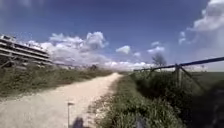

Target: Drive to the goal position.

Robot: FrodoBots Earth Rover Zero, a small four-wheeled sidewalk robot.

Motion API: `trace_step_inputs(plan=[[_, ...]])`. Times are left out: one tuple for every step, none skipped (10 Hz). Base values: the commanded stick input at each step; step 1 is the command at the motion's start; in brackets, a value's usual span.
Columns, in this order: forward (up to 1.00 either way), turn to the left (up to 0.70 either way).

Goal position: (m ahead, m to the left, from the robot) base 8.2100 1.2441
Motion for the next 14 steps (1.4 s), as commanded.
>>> trace_step_inputs(plan=[[0.0,0.0],[0.45,0.0],[0.65,0.0],[0.65,0.0],[0.64,0.0],[0.64,0.0],[0.64,0.0],[0.64,0.0],[0.64,0.0],[0.66,0.0],[0.69,0.0],[0.66,0.0],[0.63,0.15],[0.61,0.25]])
